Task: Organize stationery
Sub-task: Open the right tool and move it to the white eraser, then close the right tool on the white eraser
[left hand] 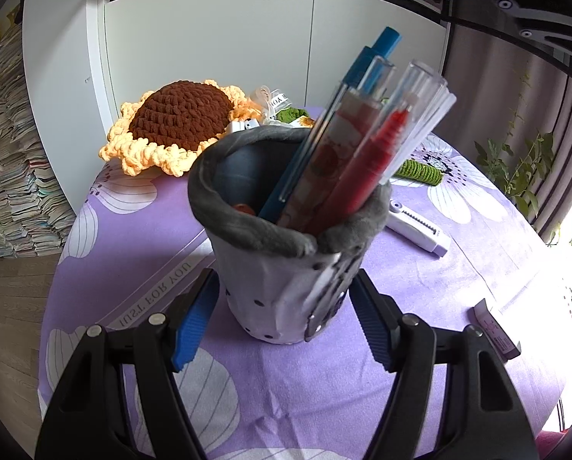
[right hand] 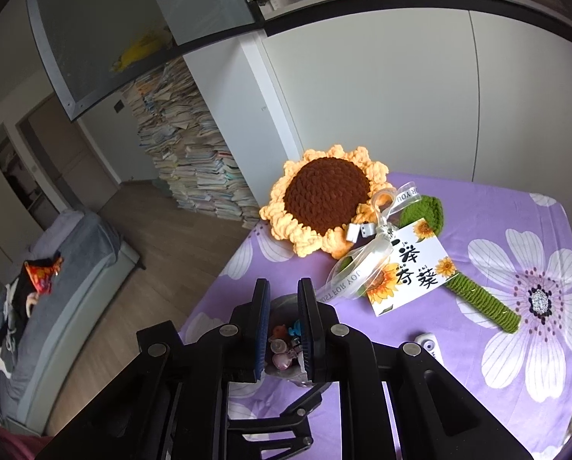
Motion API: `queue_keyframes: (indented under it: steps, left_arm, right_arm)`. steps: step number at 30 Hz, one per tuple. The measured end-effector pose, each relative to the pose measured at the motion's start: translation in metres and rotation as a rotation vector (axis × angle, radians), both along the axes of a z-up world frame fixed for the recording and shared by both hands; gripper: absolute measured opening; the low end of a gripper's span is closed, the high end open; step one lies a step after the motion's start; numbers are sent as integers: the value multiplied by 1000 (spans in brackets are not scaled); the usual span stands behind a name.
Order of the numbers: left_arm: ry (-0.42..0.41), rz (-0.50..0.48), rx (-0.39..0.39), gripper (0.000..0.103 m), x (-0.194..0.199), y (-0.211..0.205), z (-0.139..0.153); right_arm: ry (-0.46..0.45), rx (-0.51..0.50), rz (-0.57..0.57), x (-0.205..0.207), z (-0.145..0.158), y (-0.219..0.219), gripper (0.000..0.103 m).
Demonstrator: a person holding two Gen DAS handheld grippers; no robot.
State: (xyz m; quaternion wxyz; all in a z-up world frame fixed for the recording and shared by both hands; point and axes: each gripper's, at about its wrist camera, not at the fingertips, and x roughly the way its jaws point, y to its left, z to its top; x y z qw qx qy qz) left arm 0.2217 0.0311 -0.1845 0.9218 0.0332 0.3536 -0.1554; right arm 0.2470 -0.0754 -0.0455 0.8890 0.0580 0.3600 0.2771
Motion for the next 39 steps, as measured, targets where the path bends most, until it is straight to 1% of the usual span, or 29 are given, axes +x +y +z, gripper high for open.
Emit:
queue_keyframes:
  steps: [2,4,6,7,9,13,15,17,23,25,27,30,34,37,39]
  left_arm:
    - [-1,0,0,69,0,0,0]
    - [-4,0,0,69,-1,0,1]
    - [-9,-2,1,69,-2,-1,2]
    - [-13,-4,2,69,-3,-2,2]
    - [-20,-7,3,69,-5,-2,3]
    - [-29,-10,-1,70,-8,-3,5]
    - [-35,-11,-11,70,-9,-1,6]
    - [-45,-15,-26,70,-11,0,8]
    - [-63,-32,-88,69,-12,7,14]
    - [-66,-36,-116,67,-13,10,16]
    - [-64,-36,-133,66,-13,11,16]
    - [-68,-37,-128,66,-14,9,16]
    - [-70,-38,-126,66,-14,9,16]
    - [-72,-37,-124,66,-15,8,16]
    - [-74,-37,-123,66,-15,9,16]
  right_arm:
    - [-26,2,-20,-9,10,-10,14]
    - [-39,-25,-49,-18,15,-21,15]
    - [-23,-87,-89,-26,12,-30,16]
    - [3,-132,-109,-27,6,-34,18]
    - [93,-229,-147,-28,-17,-41,26]
    - [288,-369,-159,-28,-81,-55,26]
    - [361,-401,-161,-29,-105,-59,27]
    - [408,-420,-158,-33,-122,-63,27]
    - [457,-414,-151,-35,-138,-70,27]
    - [459,-415,-148,-36,-141,-72,26]
    - [450,-393,-142,-38,-140,-77,26]
    - [470,-351,-144,-39,-142,-91,24]
    - [500,-259,-157,-38,-143,-123,24]
    - [507,-231,-200,-36,-143,-152,24]
    - [508,-236,-243,-38,-140,-166,24]
